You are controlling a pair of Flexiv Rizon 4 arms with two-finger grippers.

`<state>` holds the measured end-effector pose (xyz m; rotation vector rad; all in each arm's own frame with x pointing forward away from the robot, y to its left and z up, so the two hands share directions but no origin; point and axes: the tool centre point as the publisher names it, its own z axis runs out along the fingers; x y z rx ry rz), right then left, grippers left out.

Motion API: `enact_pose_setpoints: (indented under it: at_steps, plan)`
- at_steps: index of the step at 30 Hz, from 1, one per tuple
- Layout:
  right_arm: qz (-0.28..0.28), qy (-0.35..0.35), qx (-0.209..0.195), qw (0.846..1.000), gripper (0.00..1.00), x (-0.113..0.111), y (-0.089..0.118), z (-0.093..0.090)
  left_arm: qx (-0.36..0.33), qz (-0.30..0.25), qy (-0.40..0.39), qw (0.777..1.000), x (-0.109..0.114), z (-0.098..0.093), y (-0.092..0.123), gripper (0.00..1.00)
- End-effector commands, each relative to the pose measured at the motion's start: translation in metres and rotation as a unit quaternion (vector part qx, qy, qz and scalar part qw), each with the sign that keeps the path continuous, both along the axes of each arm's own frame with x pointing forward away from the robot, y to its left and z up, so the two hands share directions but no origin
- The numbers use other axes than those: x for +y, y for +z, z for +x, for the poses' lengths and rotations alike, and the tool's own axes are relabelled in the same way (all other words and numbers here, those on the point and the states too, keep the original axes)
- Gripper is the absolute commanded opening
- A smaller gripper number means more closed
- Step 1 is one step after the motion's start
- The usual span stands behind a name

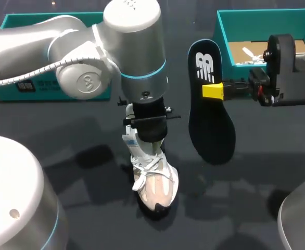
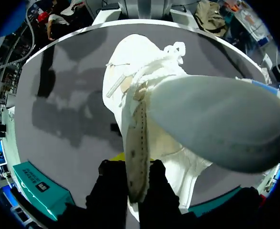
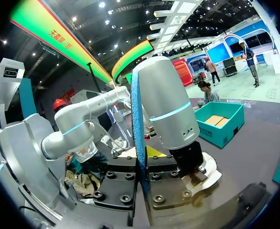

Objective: Take the shoe out of the shoebox, open the shoe tongue, remove and reinsert the insole, then place the shoe into the shoebox

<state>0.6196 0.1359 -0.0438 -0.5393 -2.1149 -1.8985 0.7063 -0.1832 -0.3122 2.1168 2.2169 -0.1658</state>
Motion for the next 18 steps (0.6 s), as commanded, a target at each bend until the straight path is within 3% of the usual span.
enact_pose_setpoints:
  at_steps: [1, 18]
  plan:
    - [0.000, 0.000, 0.001, 1.000, 0.00, 0.002, -0.001, 0.001, -0.026, -0.032, -0.047, 0.998, 0.006, -0.005, -0.004, 0.00]
    - [0.000, 0.000, 0.001, 1.000, 0.00, 0.002, -0.001, 0.001, -0.021, -0.027, -0.068, 0.997, 0.002, -0.002, -0.026, 0.00]
